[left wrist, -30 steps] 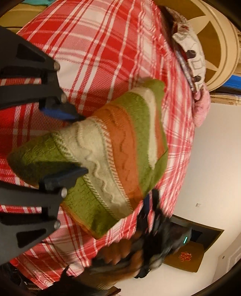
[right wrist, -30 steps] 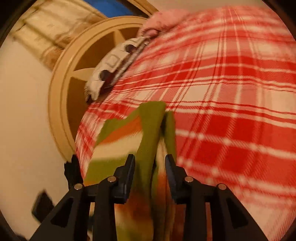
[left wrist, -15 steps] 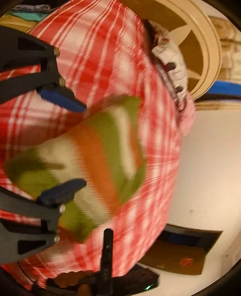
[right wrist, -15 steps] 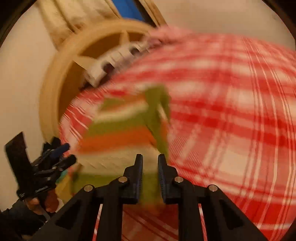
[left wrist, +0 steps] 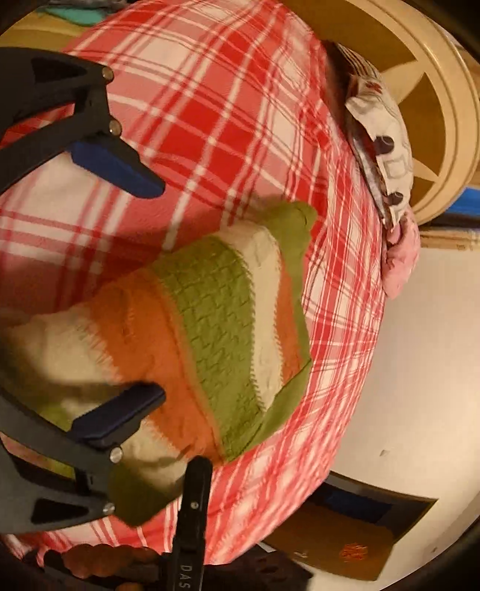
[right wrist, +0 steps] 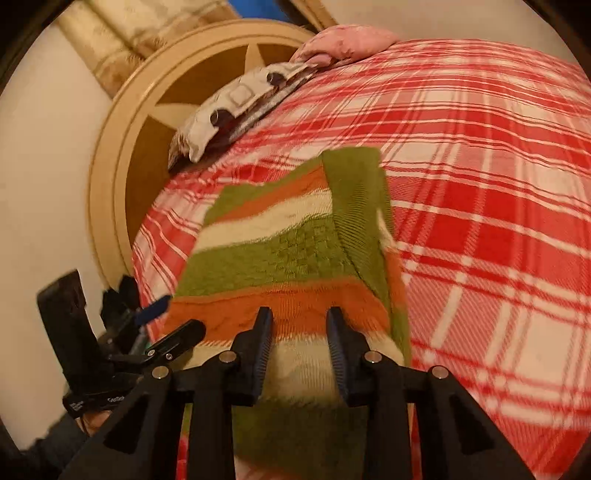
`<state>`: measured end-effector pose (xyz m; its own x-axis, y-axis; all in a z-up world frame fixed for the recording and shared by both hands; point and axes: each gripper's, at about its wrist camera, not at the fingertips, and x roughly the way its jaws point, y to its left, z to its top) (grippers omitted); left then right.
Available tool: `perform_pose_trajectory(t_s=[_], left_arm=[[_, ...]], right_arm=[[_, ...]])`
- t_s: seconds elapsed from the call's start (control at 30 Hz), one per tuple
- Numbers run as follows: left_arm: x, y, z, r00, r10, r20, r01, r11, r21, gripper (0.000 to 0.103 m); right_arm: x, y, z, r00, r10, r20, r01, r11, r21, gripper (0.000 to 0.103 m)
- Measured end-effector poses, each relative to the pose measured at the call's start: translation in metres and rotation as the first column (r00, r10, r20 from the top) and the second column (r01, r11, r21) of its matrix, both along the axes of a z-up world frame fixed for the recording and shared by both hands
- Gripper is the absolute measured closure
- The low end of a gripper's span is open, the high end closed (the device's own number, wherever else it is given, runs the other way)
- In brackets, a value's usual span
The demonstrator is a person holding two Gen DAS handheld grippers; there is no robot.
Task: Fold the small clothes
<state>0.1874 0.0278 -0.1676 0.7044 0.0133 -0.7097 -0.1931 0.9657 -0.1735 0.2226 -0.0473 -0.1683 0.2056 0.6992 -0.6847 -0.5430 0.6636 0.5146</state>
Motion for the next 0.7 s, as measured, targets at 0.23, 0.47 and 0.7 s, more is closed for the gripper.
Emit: perform_pose_trajectory(t_s=[0.23, 0.47, 0.7], left_arm=[[-0.067, -0.017, 0.054, 0.997, -0.013, 0.081, 0.008, 0.998, 0.066, 0.001], [-0.108, -0.03, 0.109, 0.97, -0.022, 0.244, -0.003, 0.994, 0.105, 0.0], [-0.115, -0.036, 0.125, 0.962, -0.032, 0.27, -0.002, 0.992, 0.124, 0.0]], right_arm=[[-0.07, -0.045, 0.067, 0.959, -0.169, 0.228, 0.173, 0.985, 0.003, 0.044], [-0.138, -0.062, 0.119, 0.884, -0.165, 0.436, 0.195, 0.98, -0.024, 0.044], [-0.166, -0.068, 0.149, 0.845, -0.172, 0.507, 0.207, 0.978, -0.012, 0.044]])
